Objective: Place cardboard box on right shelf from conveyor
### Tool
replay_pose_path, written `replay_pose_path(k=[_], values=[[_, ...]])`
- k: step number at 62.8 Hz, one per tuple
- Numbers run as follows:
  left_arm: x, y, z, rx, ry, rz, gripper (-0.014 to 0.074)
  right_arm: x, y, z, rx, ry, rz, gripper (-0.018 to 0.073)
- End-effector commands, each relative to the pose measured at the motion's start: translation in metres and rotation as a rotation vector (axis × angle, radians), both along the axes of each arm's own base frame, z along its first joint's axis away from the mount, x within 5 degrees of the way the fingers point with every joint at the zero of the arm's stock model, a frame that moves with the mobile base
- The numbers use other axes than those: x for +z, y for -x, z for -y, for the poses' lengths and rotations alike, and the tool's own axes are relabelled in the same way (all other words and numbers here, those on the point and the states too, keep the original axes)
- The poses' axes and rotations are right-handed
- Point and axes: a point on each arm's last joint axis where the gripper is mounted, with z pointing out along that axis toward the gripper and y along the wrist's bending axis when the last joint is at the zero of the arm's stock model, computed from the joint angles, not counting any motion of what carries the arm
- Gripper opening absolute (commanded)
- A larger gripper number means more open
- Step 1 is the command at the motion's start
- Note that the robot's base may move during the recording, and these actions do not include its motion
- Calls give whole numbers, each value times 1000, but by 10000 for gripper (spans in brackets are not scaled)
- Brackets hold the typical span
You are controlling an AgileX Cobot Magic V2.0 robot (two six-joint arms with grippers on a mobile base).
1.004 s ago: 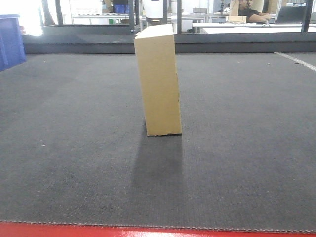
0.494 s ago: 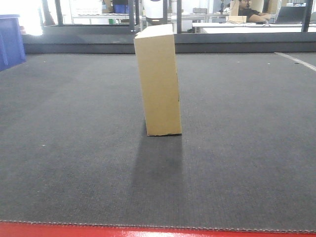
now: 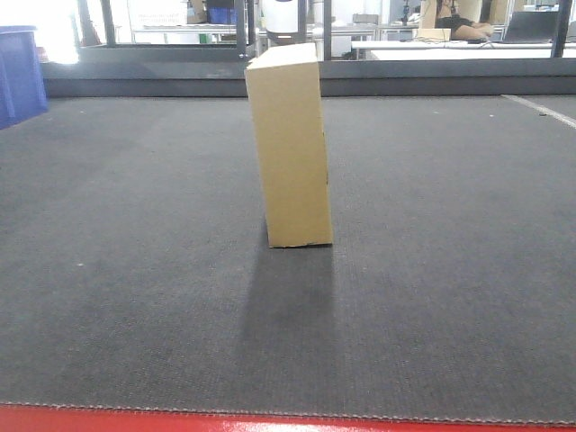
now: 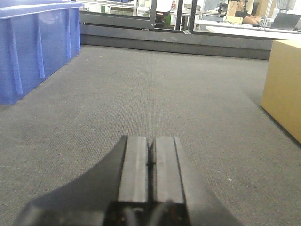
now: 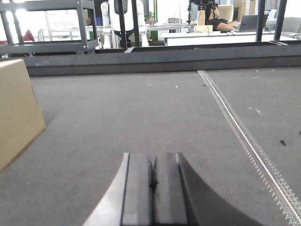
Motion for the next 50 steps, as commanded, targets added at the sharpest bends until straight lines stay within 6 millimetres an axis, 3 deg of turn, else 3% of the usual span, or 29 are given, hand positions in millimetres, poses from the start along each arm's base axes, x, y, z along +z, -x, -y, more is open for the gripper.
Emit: replay_pose_path(k=[1,9,23,38,50], values=[[10,2,-1,3,24,104,-119,45,8,0,-9,7,157,38],[10,2,-1,3,24,104,-119,82,5,-1,4,6,100,123],[10,2,-1,3,24,104,-119,131,-32,-6,87,12,6,621],[10,2,-1,3,24,104,-119,175,-100,-34,253,67,-180,606],[10,2,-1,3,24,104,-119,215,-158,-95,470,77,-351,606]])
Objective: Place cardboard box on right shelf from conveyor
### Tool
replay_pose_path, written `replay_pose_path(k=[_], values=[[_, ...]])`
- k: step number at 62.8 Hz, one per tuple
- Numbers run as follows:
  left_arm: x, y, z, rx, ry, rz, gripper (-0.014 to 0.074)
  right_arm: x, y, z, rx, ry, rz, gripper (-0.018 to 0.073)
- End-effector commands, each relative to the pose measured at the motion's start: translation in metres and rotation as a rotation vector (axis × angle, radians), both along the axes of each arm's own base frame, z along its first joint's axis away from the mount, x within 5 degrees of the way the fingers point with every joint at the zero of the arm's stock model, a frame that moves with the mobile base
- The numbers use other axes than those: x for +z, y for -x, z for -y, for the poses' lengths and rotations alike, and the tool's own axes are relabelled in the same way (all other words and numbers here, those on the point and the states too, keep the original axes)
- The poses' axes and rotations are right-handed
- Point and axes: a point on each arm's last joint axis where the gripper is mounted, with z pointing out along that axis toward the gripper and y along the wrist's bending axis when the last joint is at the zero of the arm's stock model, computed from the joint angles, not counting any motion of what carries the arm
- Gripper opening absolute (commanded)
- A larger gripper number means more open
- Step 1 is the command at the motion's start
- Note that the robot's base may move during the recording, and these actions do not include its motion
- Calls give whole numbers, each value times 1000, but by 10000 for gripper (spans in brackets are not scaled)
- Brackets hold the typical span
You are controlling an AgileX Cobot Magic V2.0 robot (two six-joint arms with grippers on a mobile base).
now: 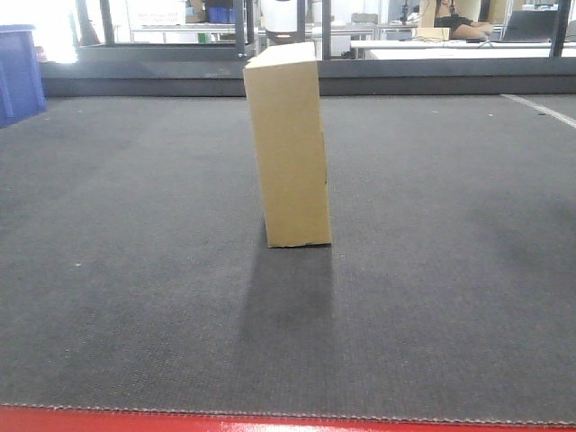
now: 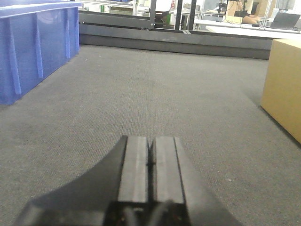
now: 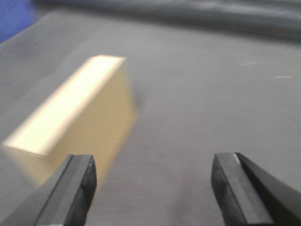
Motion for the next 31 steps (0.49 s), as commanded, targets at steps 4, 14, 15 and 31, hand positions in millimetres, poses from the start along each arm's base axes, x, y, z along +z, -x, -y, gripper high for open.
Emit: replay_pose_path(k=[4,14,15,31], values=[[10,2,-1,3,24,104,-119,38,-37,-43,92,-59,-10,603],[10,2,-1,3,24,104,-119,46,-84,-95,101,-60,-142,604],[10,2,-1,3,24,104,-119,46,-90,-101,90,-51,-163,604],[10,2,-1,3,24,104,-119,31,-150,-162,-115,44,-379,604]])
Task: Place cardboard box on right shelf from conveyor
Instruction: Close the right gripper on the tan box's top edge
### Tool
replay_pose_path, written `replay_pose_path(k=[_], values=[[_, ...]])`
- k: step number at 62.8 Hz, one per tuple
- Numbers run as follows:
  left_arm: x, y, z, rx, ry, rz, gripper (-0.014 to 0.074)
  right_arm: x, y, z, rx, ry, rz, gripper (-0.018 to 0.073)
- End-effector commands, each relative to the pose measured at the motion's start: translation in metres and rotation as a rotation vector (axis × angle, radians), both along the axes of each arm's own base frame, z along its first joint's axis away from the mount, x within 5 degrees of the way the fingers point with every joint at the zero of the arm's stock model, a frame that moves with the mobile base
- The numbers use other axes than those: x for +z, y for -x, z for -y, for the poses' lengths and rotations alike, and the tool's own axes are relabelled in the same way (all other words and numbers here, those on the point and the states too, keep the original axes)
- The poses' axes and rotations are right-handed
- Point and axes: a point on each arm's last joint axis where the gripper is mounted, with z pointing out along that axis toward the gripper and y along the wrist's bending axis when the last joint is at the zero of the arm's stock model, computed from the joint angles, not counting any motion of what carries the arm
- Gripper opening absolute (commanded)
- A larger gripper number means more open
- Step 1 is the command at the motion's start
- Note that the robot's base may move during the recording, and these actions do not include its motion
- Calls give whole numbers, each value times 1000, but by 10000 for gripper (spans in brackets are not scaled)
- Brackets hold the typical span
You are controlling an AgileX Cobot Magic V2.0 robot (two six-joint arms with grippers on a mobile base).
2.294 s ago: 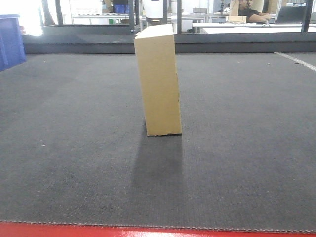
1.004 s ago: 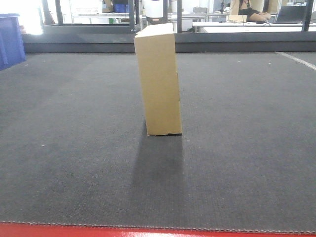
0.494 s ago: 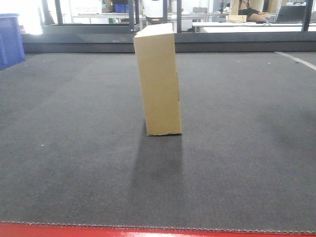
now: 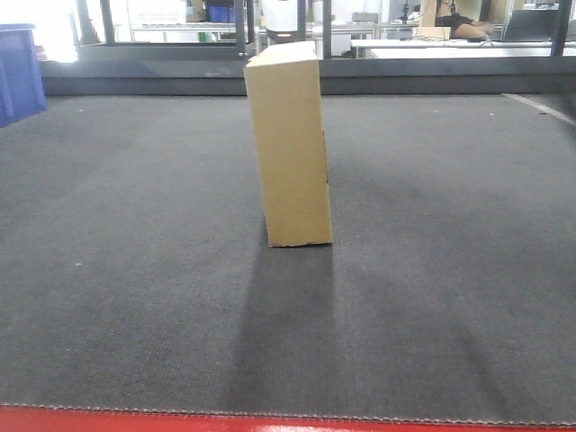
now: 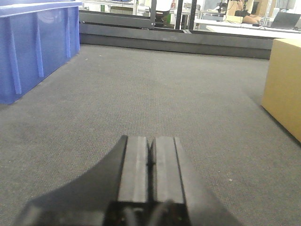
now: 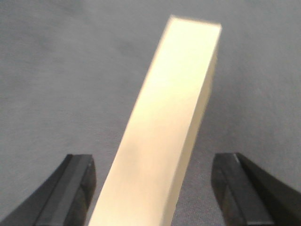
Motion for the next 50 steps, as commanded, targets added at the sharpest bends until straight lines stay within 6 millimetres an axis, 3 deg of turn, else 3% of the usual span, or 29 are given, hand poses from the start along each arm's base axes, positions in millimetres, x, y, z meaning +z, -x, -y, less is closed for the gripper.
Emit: replay_pose_path(k=[1,9,19,50], values=[[10,2,-1,3,24,104,-119,28,-3,-6,-50,-14,68,604],[10,2,-1,3,24,104,-119,14,-22,-22,-78,17,12,604],[10,2,-1,3,24,104,-119,8,-33,-27,-108,42,16,604],[10,2,-1,3,24,104,-119,13,-34,-20,-133,83,54,604]])
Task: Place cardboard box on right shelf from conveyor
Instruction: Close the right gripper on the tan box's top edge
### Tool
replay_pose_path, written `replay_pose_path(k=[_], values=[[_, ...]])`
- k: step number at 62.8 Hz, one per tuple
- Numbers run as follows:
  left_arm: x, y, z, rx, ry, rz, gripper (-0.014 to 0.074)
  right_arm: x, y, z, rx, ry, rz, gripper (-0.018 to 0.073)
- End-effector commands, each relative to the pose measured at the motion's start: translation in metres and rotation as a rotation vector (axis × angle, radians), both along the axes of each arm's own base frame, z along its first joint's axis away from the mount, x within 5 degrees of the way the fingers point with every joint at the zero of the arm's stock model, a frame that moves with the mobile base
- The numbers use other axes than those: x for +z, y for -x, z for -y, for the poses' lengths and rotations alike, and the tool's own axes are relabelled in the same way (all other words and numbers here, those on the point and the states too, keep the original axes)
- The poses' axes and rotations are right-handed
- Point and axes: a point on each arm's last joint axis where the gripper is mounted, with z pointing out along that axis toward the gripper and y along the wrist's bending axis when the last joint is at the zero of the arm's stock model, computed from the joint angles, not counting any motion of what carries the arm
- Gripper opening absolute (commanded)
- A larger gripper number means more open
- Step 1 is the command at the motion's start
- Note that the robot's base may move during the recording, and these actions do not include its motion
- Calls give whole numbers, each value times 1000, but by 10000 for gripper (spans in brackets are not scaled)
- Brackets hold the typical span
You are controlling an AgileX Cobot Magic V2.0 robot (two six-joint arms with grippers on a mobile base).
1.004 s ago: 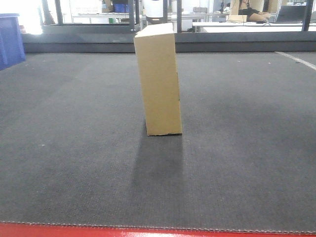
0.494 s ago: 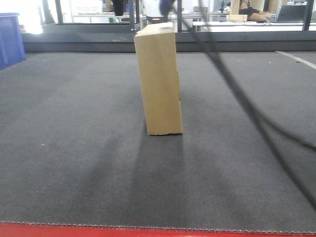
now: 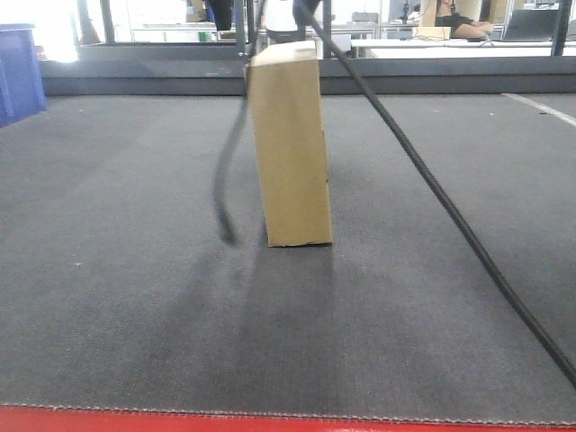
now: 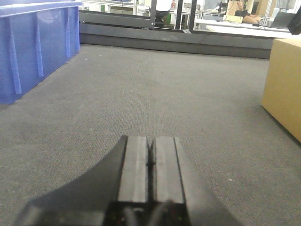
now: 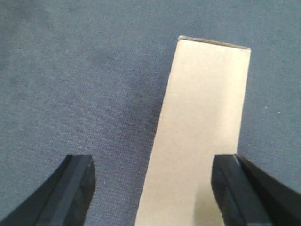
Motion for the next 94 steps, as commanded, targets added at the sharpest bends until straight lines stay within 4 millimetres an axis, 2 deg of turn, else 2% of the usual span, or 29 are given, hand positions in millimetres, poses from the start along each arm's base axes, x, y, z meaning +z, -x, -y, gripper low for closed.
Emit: replay_pose_path(k=[1,13,23,33,51,71,87,94], values=[[10,2,-1,3,24,104,-119,47,19,24,-49,1,67,604],[10,2,-1,3,24,104,-119,57,25,29,-50,-9,88,604],[10,2,-1,3,24,104,-119,60,30,37,-33,61,93,604],[10,2,-1,3,24,104,-119,49,30,36,-45,68,49,604],[10,2,-1,3,24,104,-119,23,19,30,-103,37,-12,604],[10,2,-1,3,24,104,-119,4,9,28,-123,22,-39,604],[10,2,-1,3,24,104,-119,-27,2,25,-115,31,-119,603],[10,2,-1,3,24,104,-119,-35,3,23,-105,29,-143,542]])
